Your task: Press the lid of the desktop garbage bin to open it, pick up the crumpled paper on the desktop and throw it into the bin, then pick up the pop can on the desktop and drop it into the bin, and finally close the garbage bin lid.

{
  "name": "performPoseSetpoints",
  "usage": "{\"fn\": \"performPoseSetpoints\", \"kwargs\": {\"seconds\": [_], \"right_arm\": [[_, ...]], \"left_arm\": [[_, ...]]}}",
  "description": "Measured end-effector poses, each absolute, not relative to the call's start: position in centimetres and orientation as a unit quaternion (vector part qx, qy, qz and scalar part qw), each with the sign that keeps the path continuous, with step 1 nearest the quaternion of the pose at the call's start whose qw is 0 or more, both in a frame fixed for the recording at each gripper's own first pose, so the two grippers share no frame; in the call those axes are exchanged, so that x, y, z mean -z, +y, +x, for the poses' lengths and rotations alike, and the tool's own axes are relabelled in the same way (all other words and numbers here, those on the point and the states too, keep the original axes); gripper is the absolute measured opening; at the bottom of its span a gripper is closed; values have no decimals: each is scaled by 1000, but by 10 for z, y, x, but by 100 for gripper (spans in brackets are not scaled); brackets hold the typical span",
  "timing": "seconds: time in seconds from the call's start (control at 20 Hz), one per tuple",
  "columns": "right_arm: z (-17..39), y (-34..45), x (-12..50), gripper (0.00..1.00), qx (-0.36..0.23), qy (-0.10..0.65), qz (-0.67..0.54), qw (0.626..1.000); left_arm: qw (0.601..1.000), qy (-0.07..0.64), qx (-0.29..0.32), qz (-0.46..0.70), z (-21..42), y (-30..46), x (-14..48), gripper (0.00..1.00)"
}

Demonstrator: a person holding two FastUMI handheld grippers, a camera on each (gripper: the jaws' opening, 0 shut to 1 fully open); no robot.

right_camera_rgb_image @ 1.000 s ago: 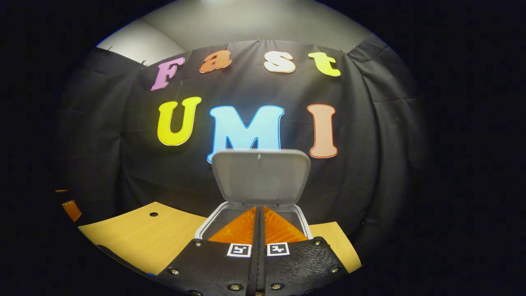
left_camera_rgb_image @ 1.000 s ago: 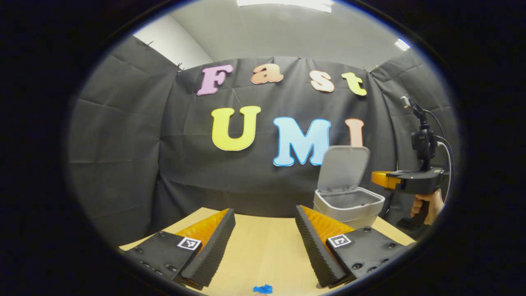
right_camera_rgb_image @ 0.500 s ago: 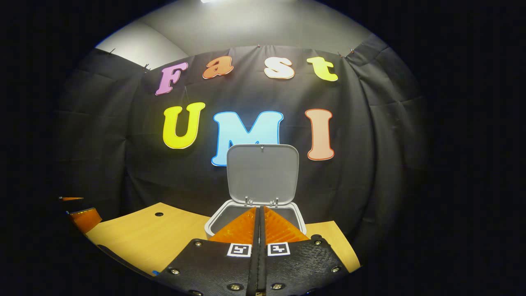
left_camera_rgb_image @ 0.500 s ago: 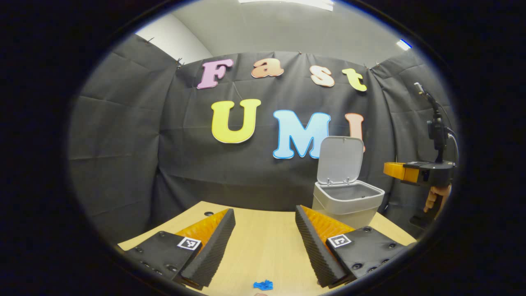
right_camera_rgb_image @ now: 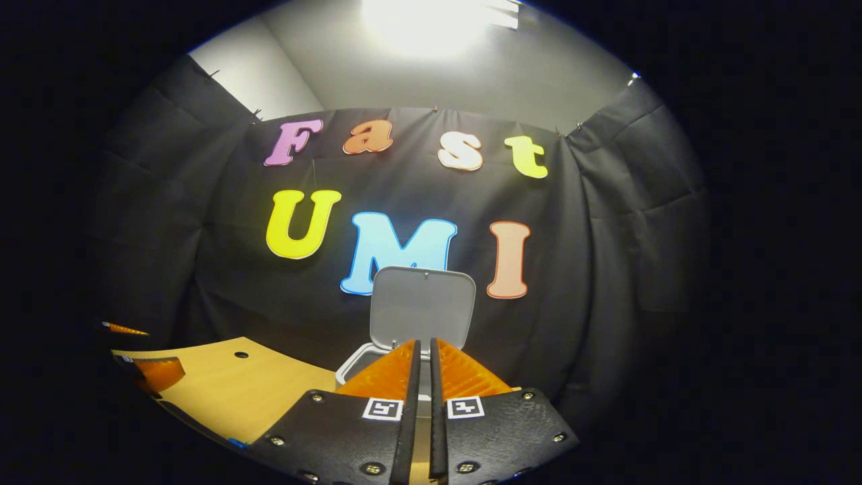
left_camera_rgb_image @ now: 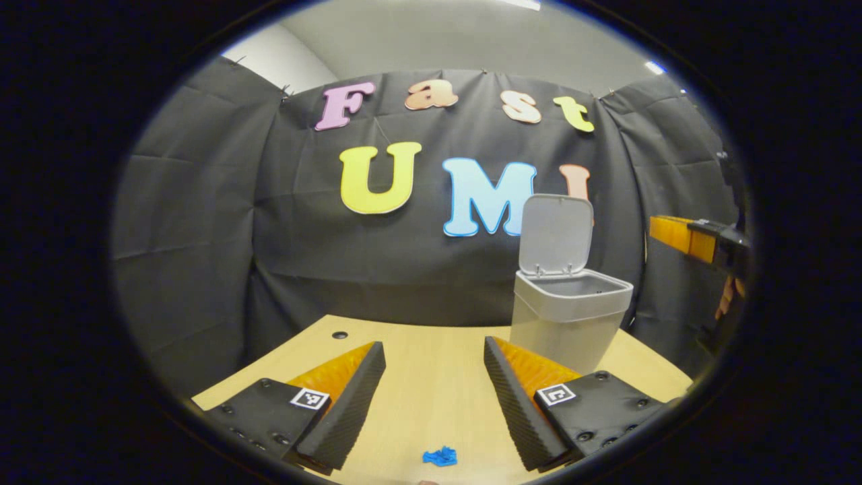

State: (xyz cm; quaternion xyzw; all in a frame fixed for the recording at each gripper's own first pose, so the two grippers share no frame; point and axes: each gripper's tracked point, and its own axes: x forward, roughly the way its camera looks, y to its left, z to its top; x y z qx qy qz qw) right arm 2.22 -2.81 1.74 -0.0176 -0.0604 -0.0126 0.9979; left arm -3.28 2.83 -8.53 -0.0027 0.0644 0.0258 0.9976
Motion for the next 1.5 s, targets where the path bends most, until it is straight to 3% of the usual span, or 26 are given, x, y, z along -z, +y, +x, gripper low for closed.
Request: {"fn": "performPoseSetpoints", "kwargs": {"seconds": [0.1,0.4,0.45,0.7,0.75,0.8,0.85,0.95,1.0,1.4,1.45,1.5], "right_arm": [[14,-22,-20,20,16,-70,-17,997],[3,-10,-9,33,20,-52,-3,998],[2,-7,-3,42,18,-43,-5,999],[-5,1,17,56,7,-6,-12,1000],[-6,5,19,62,4,-2,-9,1000],[-6,8,22,85,0,4,-7,1000],[-8,9,28,97,0,12,-7,1000],[-10,10,32,100,5,19,-7,1000],[-11,10,32,96,8,20,-7,1000],[-13,13,50,96,14,52,0,999],[-14,12,51,100,17,56,1,998],[-15,11,51,96,21,58,1,998]], "left_arm": [[997,79,-19,10,-35,27,101,98],[992,128,17,16,-43,14,151,99],[990,136,21,17,-45,13,160,99],[983,181,37,14,-46,12,202,99],[981,189,39,15,-47,13,210,99],[979,197,40,18,-46,13,217,99],[978,205,42,21,-47,15,226,99],[974,220,46,23,-44,15,242,99],[972,227,48,23,-43,16,249,99],[946,320,53,13,-36,15,337,99],[941,333,52,13,-37,17,348,99],[938,343,49,15,-38,19,356,99]]}}
